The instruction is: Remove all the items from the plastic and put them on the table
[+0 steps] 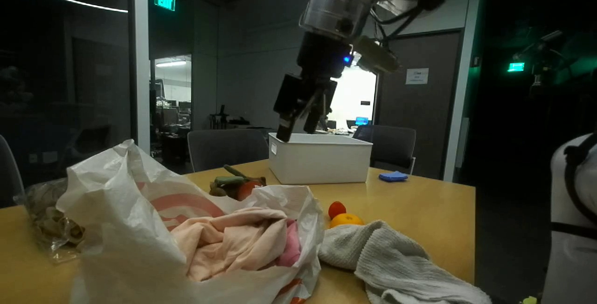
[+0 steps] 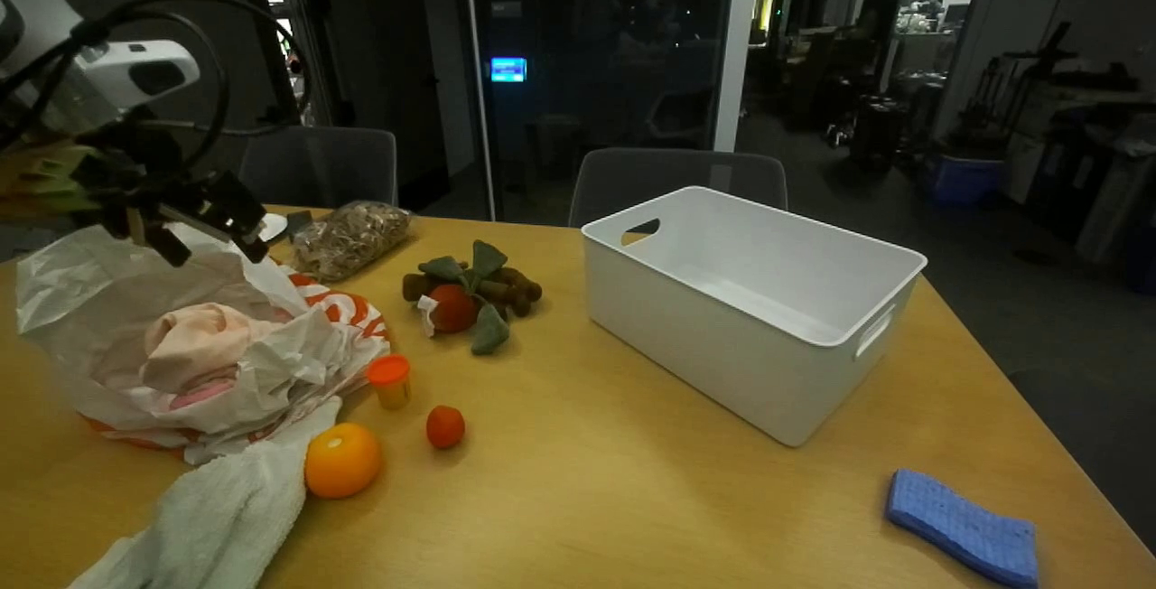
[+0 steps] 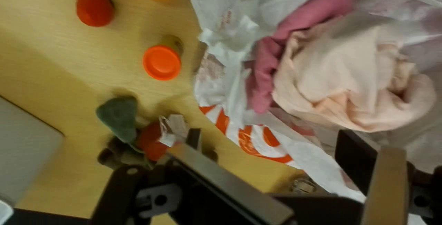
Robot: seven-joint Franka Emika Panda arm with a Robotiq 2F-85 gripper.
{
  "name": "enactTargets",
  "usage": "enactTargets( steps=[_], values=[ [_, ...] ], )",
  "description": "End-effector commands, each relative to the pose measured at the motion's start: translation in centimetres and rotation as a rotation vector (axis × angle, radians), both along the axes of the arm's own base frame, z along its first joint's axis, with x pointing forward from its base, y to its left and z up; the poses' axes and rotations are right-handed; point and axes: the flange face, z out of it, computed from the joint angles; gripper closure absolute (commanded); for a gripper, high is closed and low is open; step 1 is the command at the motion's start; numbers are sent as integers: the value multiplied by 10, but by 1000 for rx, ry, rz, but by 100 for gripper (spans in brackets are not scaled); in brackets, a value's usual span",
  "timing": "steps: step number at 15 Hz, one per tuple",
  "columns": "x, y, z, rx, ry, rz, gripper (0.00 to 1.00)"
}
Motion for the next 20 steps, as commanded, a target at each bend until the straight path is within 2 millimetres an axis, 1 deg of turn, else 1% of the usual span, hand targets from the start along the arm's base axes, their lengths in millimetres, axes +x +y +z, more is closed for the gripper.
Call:
enactTargets(
  steps=[1, 2, 3, 5, 6, 8, 11, 14, 16, 18, 20],
  values=[
    [15, 55, 2, 79, 32, 168, 0],
    [16, 69, -12, 46, 38, 210, 0],
    [19, 77, -28, -15, 40, 248, 0],
    [27, 85, -60, -122, 46, 304, 0],
    [30, 84, -79, -172, 62, 317, 0],
    [38, 82, -104, -240, 88, 339, 0],
    [52, 78, -133, -255, 164, 315, 0],
    [59, 83, -148, -218, 218, 315, 0],
    [63, 85, -152, -199, 233, 315, 0],
    [68, 81, -155, -186, 243, 311, 0],
    [76, 72, -160, -163, 271, 281, 0]
  ],
)
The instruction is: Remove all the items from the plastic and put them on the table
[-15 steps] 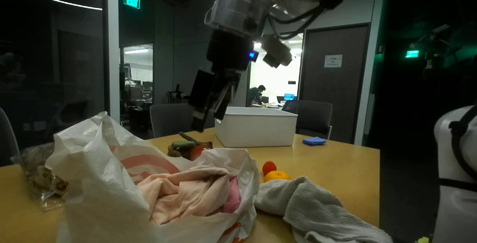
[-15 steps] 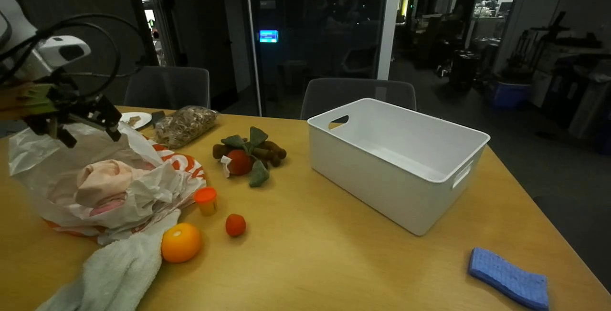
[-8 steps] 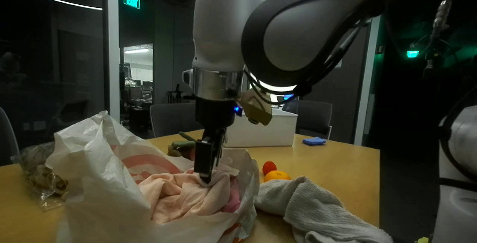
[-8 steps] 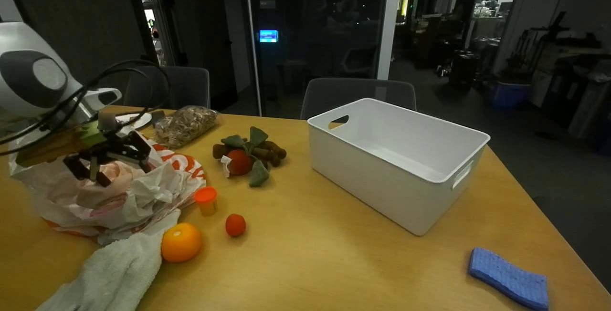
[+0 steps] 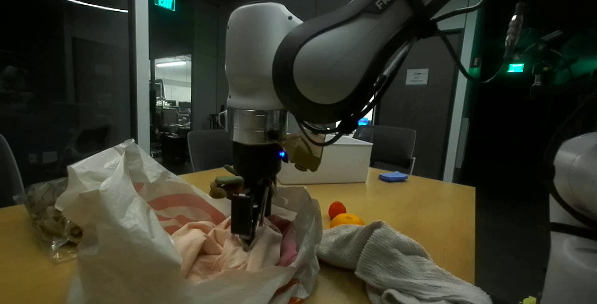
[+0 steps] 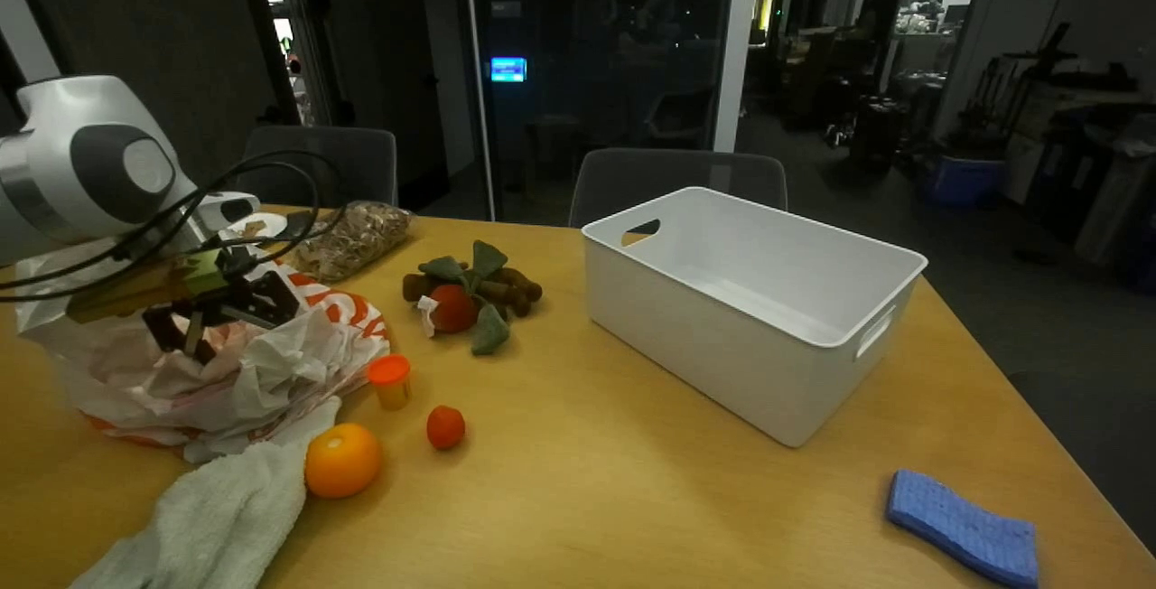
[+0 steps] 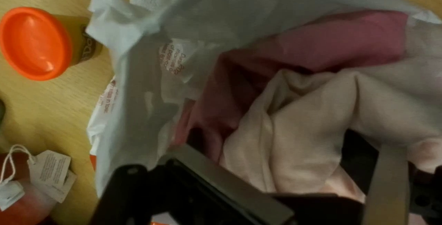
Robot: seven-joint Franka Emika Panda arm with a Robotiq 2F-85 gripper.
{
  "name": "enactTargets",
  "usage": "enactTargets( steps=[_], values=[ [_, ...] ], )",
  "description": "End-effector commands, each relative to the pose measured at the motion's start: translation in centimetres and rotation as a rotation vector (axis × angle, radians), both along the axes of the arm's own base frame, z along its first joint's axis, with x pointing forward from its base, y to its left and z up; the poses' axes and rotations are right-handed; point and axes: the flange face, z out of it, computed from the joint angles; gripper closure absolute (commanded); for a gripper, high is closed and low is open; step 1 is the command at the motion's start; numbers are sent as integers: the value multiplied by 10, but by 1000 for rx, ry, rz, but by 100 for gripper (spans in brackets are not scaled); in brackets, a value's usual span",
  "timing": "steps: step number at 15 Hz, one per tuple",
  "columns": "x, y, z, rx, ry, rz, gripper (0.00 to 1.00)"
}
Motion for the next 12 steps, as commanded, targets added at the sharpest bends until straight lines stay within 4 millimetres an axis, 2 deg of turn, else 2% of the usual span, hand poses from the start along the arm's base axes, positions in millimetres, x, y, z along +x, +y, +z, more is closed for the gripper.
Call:
enactTargets(
  steps=[1, 4, 5, 6, 12],
  values=[
    [17, -10, -4, 44, 42, -39, 0],
    [24, -22, -8, 66, 66, -70, 0],
    [26, -25, -8, 73, 73, -78, 10],
    [27, -26, -9, 82, 78, -76, 27],
    [32, -31, -6, 102, 85, -88, 73]
  ],
)
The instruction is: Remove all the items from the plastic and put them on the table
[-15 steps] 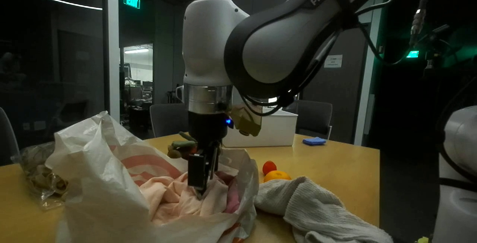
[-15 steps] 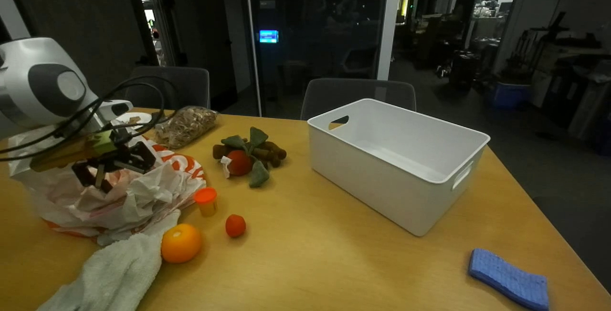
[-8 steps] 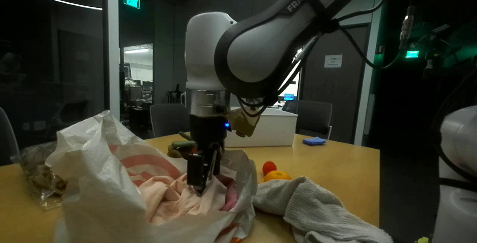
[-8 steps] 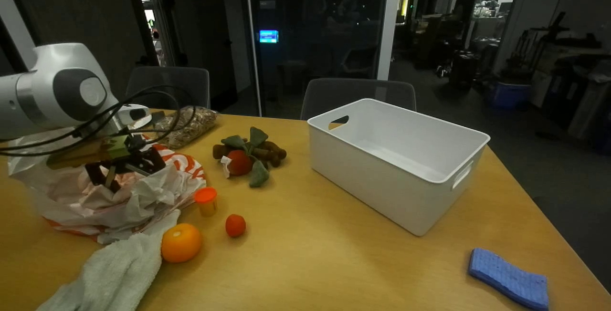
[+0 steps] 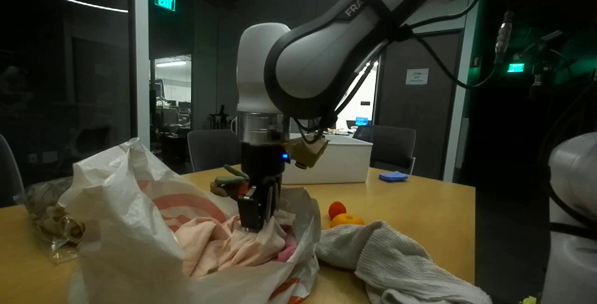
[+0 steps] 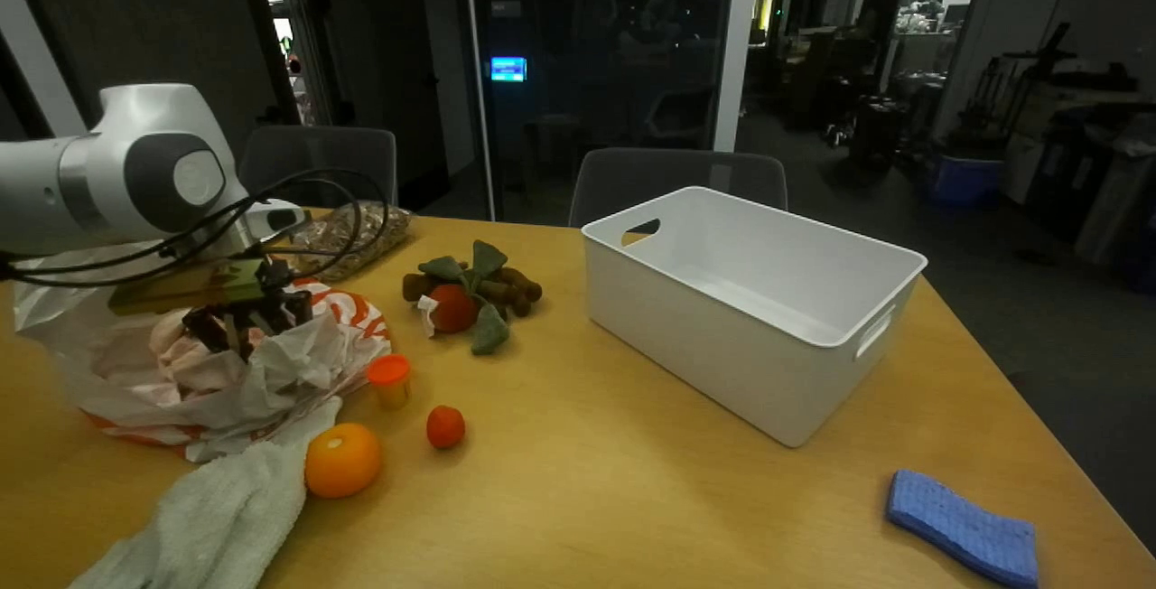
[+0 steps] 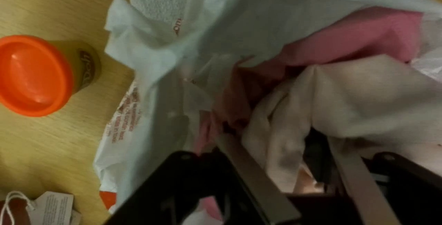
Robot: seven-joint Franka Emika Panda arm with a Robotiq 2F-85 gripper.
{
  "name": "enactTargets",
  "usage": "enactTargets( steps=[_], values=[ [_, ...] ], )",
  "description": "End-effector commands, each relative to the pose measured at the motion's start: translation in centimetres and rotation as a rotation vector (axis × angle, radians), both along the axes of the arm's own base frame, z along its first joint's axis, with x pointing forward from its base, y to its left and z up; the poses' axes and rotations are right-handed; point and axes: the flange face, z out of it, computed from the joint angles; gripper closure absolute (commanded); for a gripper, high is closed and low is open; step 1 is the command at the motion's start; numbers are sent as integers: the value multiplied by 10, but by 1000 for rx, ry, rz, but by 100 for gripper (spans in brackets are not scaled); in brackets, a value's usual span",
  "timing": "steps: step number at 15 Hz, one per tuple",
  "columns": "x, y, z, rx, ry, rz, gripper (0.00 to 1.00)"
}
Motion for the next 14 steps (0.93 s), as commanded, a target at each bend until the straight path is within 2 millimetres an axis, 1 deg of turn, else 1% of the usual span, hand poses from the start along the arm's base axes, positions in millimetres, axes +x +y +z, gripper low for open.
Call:
enactTargets(
  steps=[1, 2, 3, 4, 6, 8, 10, 12, 14],
  values=[
    [9, -2, 4, 24, 6, -4, 79],
    [10, -3, 5, 23, 5, -10, 87],
    [10, -5, 7, 22, 4, -17, 92],
    [11, -5, 10, 34, 11, -25, 96],
    [12, -4, 25, 93, 23, -53, 95],
    [12, -2, 49, 193, 27, -68, 93],
    [10, 1, 79, 288, 28, -75, 93],
    [4, 1, 111, 341, 11, -77, 93],
    [-6, 1, 143, 362, -24, -71, 93]
  ],
)
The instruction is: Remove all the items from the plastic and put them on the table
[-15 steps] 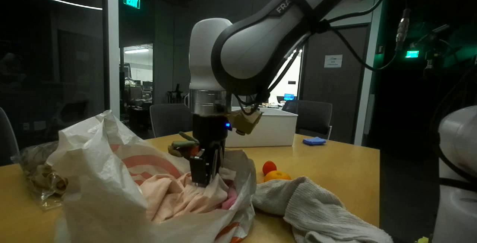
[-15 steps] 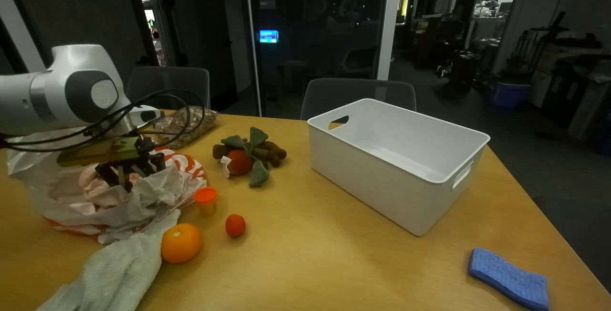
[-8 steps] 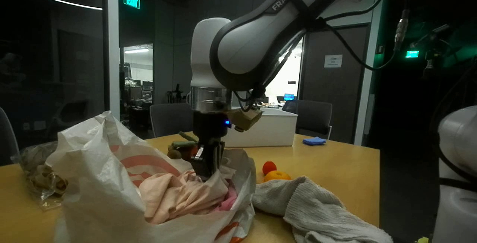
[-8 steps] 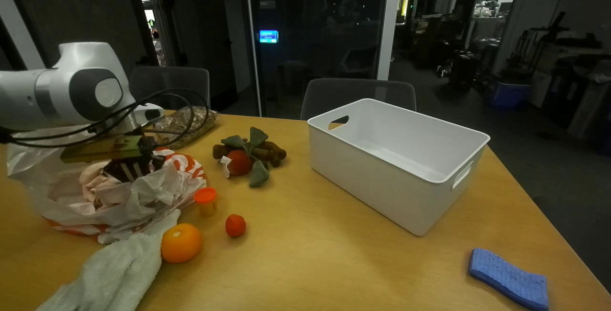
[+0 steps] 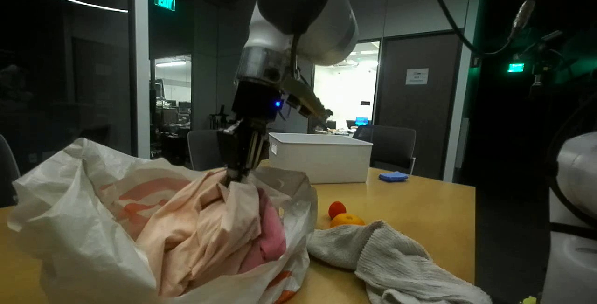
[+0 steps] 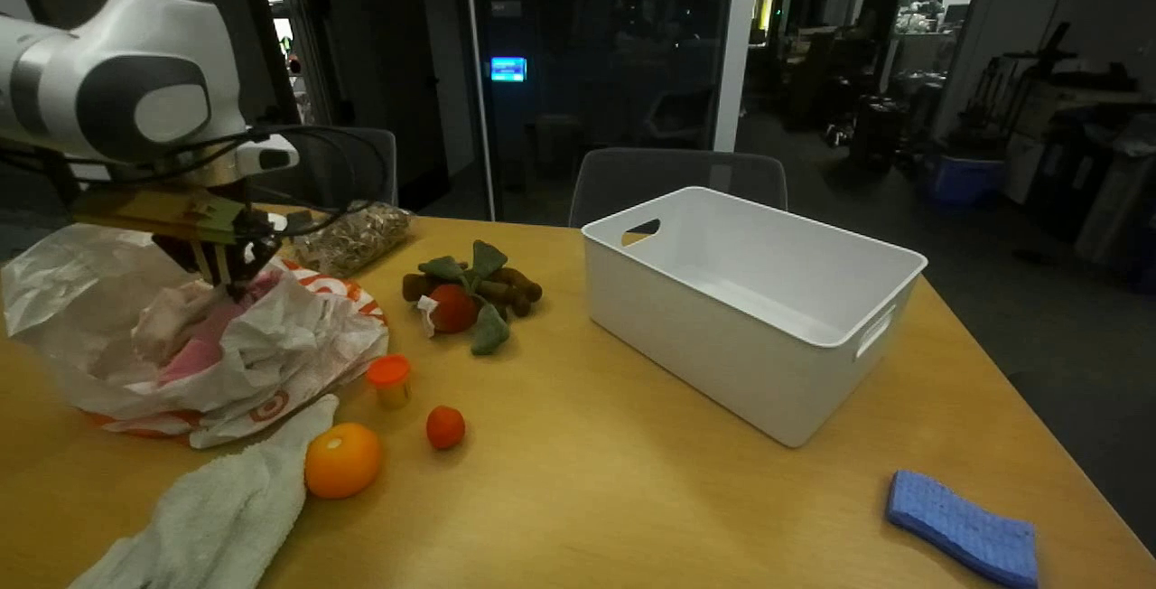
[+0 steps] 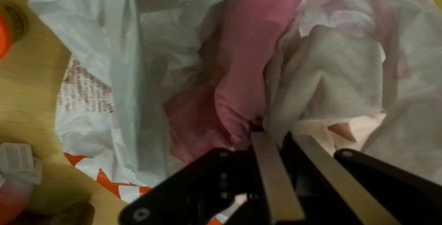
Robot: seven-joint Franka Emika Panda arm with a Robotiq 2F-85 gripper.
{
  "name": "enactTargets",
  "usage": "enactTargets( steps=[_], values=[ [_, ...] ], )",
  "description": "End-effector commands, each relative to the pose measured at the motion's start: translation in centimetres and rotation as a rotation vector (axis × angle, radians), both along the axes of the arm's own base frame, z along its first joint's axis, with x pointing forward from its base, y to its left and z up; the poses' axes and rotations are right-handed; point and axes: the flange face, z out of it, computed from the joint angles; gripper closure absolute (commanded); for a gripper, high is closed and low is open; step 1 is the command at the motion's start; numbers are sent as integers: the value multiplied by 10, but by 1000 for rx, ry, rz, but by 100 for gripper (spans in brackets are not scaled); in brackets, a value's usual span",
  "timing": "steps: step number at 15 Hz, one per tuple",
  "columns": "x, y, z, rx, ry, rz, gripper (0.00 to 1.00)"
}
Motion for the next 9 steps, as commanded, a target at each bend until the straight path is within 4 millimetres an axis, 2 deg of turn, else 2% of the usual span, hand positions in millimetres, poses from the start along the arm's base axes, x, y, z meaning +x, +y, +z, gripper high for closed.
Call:
enactTargets(
  steps=[1, 4, 9],
  values=[
    [-23, -2, 68, 51, -68, 13, 93],
    [-48, -4, 112, 90, -86, 45, 93],
    [-81, -14, 136, 83, 45, 65, 93]
  ],
)
